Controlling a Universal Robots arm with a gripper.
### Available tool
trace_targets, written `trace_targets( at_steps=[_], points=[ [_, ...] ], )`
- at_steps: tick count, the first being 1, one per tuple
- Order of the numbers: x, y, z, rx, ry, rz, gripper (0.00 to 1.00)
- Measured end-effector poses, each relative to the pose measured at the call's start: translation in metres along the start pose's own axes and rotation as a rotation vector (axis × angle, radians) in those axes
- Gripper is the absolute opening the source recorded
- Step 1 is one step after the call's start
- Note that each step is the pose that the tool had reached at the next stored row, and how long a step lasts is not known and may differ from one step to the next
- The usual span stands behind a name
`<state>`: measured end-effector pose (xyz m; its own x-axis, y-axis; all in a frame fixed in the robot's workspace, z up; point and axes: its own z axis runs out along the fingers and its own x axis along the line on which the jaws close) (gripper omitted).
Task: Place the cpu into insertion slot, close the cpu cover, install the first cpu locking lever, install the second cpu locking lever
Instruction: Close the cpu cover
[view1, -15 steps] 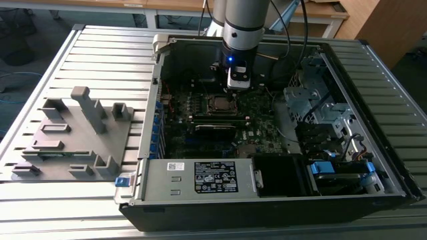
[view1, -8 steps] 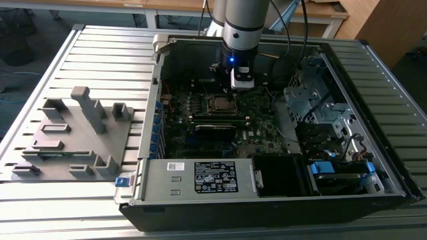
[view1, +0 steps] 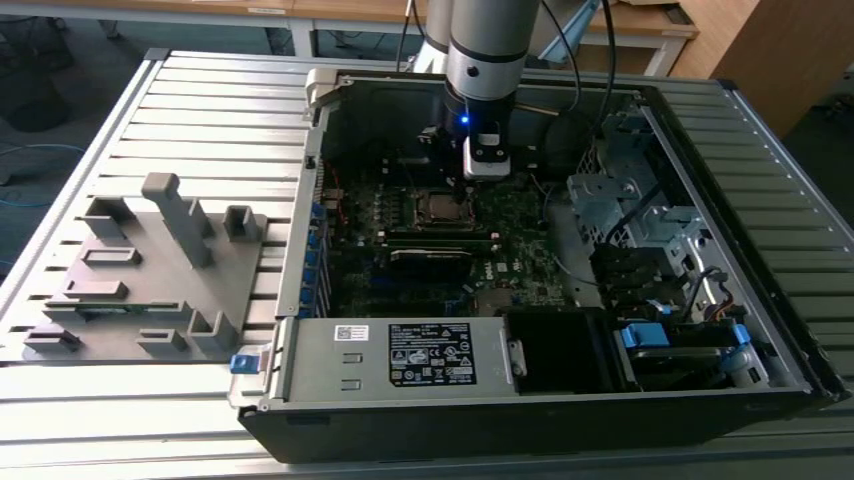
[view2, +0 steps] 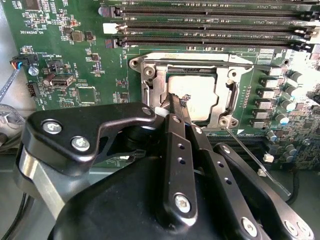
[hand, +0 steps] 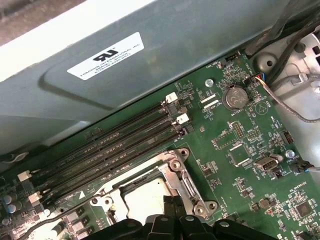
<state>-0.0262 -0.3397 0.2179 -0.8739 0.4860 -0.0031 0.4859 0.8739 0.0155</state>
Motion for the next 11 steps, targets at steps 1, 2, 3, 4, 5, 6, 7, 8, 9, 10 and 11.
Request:
trace_targets(
  at_steps=[1,2,3,4,5,6,7,8,9,10,11],
  points=[
    [0.0,0.0,0.0,-0.0001,0.0,0.0,0.1],
    [0.0,0.0,0.0,0.0,0.0,-0.001,0.1],
    [0.0,0.0,0.0,0.0,0.0,-0.004,0.1],
    [0.0,0.0,0.0,0.0,0.0002,-0.009,0.1],
    [0.0,0.0,0.0,-0.0001,0.0003,-0.018,0.1],
    [0.0,0.0,0.0,-0.0001,0.0004,-0.028,0.1],
    [0.0,0.0,0.0001,-0.0002,0.0005,-0.034,0.1],
    [0.0,0.0,0.0,-0.0001,0.0005,-0.034,0.1],
    [0.0,0.0,0.0,-0.0001,0.0005,-0.034,0.1],
    [0.0,0.0,0.0,-0.0001,0.0005,-0.034,0.1],
    [0.0,0.0,0.0,-0.0001,0.0005,-0.035,0.1]
  ],
)
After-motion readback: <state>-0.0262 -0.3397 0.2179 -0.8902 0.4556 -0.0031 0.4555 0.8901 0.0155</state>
